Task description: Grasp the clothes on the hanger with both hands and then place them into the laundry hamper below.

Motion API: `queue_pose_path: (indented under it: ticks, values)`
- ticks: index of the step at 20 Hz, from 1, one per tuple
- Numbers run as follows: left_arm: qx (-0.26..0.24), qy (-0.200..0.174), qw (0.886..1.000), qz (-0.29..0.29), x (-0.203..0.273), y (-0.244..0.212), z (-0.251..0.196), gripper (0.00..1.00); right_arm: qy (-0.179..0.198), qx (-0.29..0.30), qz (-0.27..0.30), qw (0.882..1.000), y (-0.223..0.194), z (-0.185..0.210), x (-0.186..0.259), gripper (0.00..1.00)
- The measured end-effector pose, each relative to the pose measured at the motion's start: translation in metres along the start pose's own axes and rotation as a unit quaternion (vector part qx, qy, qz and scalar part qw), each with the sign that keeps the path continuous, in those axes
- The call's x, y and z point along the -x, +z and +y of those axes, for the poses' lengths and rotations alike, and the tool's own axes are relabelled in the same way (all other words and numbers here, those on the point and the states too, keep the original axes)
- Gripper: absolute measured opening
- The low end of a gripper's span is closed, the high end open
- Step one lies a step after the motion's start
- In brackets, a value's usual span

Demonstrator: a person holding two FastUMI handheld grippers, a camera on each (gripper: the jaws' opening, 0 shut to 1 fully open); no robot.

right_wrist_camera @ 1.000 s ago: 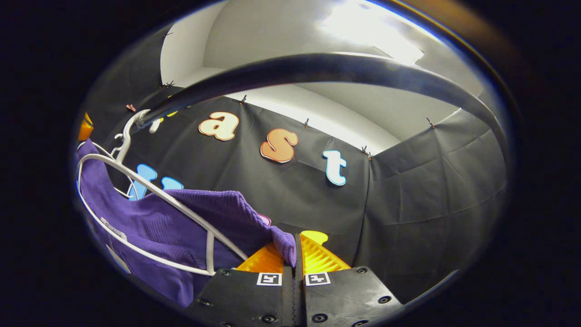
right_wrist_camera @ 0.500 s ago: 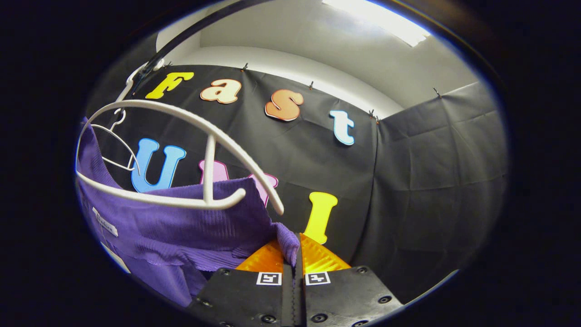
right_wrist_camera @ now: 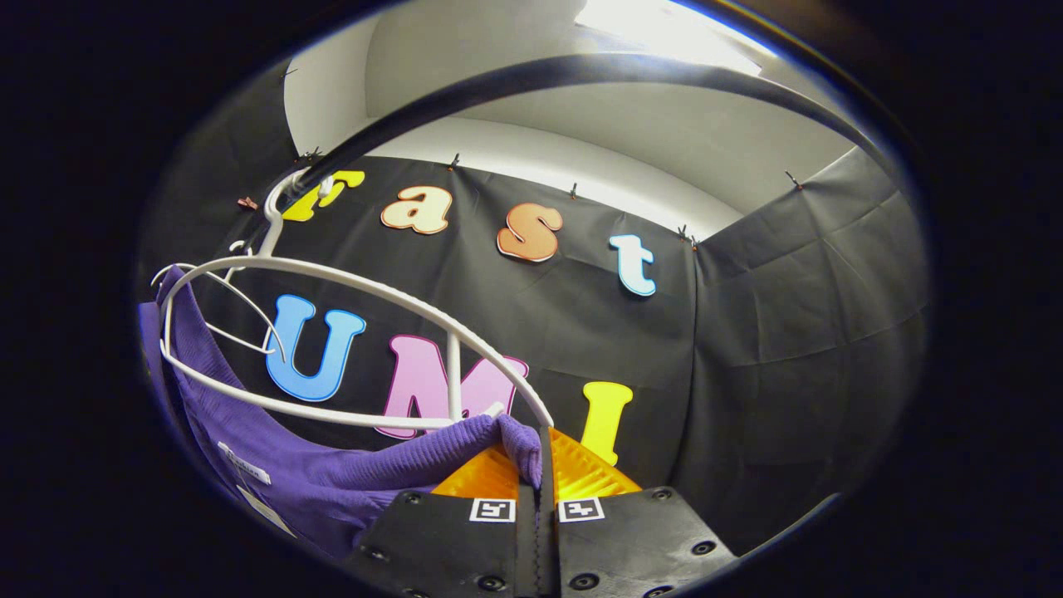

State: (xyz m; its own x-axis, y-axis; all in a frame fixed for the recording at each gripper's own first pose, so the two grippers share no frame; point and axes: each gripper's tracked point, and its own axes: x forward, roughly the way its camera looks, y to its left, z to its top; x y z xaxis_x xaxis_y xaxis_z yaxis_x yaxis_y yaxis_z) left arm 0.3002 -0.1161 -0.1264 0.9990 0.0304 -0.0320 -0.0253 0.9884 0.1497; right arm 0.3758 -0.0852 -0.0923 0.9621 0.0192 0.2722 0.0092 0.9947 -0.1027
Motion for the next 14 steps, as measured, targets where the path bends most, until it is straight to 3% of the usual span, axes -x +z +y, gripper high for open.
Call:
queue_pose_path:
  ticks: [1,2,4,5,6,7,9,10,12,14]
  values:
    - [0.001,-0.010,1.000,-0.012,-0.001,0.007,-0.006,0.08,-0.001,0.001,-0.001,1.000,0.001,-0.002,-0.001,0.04]
    - [-0.005,-0.008,1.000,-0.019,0.008,0.013,-0.007,0.45,-0.003,0.002,0.000,1.000,0.001,-0.002,0.000,0.04]
    - [-0.010,0.011,0.999,-0.029,0.009,0.022,-0.004,0.53,-0.008,0.002,0.001,1.000,0.002,-0.005,0.002,0.04]
    - [-0.008,0.030,0.999,-0.028,0.008,0.024,0.001,0.54,-0.009,0.002,0.000,1.000,0.003,-0.007,0.002,0.00]
    - [-0.006,0.052,0.998,-0.022,0.003,0.024,0.010,0.50,-0.010,0.002,0.000,1.000,0.004,-0.007,0.003,0.04]
    - [-0.005,0.078,0.997,-0.013,-0.004,0.023,0.020,0.56,-0.011,0.003,-0.001,1.000,0.005,-0.009,0.004,0.04]
    - [-0.003,0.098,0.995,0.014,-0.017,0.019,0.027,0.56,-0.012,0.000,-0.004,1.000,0.008,-0.010,0.006,0.04]
    - [-0.007,0.126,0.992,0.020,-0.023,0.017,0.041,0.39,-0.013,-0.001,-0.005,1.000,0.009,-0.011,0.007,0.00]
    - [0.004,0.124,0.992,0.005,-0.025,0.025,0.051,0.04,-0.012,0.001,-0.005,1.000,0.009,-0.012,0.009,0.04]
    - [0.016,0.104,0.994,0.007,-0.026,0.025,0.053,0.05,-0.008,-0.002,0.002,1.000,0.004,-0.010,0.005,0.04]
